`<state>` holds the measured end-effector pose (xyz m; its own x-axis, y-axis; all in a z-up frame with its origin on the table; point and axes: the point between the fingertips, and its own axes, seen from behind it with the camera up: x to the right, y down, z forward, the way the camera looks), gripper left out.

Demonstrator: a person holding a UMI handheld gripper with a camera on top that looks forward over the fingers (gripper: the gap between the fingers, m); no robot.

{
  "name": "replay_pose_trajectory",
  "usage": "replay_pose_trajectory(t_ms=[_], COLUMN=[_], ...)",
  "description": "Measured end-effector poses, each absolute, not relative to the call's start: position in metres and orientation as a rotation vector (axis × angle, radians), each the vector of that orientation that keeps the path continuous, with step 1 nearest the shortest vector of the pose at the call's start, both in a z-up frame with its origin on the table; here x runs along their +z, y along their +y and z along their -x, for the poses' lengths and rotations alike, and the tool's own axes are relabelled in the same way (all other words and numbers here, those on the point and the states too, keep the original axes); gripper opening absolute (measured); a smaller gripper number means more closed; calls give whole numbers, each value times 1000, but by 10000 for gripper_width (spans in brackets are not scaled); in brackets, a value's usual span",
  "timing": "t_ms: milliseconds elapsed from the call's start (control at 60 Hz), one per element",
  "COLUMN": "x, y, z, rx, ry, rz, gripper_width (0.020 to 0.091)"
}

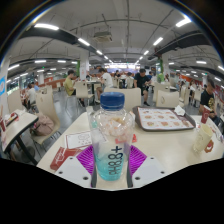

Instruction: Pour water

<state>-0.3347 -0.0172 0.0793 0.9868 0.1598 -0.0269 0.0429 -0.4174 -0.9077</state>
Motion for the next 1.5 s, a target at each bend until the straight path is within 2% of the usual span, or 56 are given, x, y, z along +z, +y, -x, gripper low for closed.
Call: replay_pose_trajectory(t_ms=[167, 250, 400, 533, 717, 867, 900, 1000, 1150, 1250, 1367, 1500], x=[139, 176, 227, 245, 228, 189, 188, 166, 171, 183, 205, 245], y=[-7, -2, 15, 33, 54, 66, 58, 65, 62, 57, 55, 66], z=[327, 316, 268, 211, 131, 93, 86, 84, 90, 86, 59, -11], rx=[375, 527, 827, 1114, 1483, 1662, 1703, 1747, 1784, 1702, 1426, 896], ry=[-11, 105, 371, 658, 1095, 1388, 1442, 1493, 1472, 1337, 1002, 565], rz=[1956, 1926, 1850, 1753, 1555, 1398, 1363, 1374, 1422, 1536, 1718, 1812], gripper_width=[401, 398, 399, 400, 398, 397, 397, 396, 397, 398, 400, 401])
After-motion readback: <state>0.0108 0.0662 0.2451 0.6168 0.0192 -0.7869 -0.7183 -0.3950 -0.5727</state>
